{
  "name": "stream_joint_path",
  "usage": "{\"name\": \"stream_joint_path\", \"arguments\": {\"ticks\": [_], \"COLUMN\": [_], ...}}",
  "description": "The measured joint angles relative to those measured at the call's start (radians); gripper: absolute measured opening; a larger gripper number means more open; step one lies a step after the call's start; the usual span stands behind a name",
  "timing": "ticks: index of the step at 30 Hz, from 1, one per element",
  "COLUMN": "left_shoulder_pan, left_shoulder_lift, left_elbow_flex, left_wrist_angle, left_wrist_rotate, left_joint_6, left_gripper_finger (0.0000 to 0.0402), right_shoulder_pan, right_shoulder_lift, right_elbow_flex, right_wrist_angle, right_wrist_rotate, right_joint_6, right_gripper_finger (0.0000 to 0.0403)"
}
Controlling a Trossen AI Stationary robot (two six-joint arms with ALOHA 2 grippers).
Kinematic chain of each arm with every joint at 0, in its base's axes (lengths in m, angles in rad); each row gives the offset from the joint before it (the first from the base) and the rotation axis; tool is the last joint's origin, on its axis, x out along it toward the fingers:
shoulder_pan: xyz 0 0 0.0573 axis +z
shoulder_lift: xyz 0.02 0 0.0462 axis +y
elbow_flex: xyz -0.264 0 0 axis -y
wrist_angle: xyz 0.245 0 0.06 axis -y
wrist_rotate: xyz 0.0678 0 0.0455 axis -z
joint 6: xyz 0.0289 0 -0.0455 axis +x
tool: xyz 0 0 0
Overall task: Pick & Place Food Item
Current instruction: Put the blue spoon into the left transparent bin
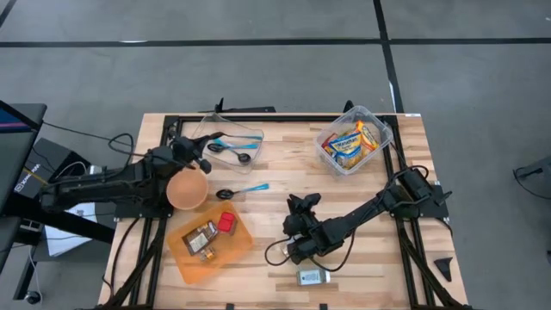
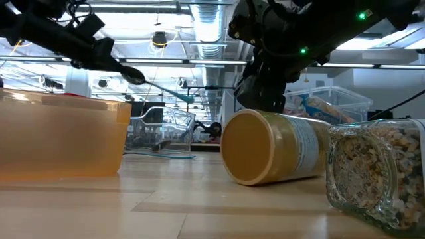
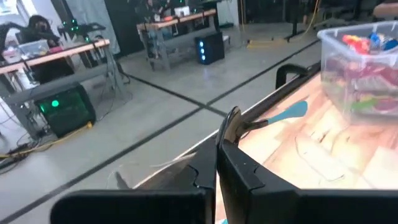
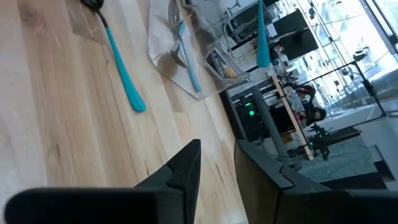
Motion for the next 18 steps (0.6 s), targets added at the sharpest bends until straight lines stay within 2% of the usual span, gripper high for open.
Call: {"name": "stream_joint_path", "arguments": {"ticks": [8, 18], "left_shoulder_pan": [0.116, 0.265], "left_shoulder_lift": [0.000, 0.000], "left_elbow_flex": [0.000, -0.035], "left_wrist_angle": [-0.100, -0.110], "left_wrist_rotate": [0.043, 0.225], "left_joint_6": [-0.064, -0.121], "left_gripper_finger": [0.0000, 0.0000], "right_shoulder_pan": [0.001, 0.001], "right_shoulder_lift": [0.000, 0.000], "right_elbow_flex": [0.000, 0.000], "right_wrist_angle": [-0.003, -0.003], "right_wrist_rotate": [-0.002, -0.005], "right_joint_6": [0.000, 0.000], "right_gripper_finger": [0.0092, 0.0092]}}
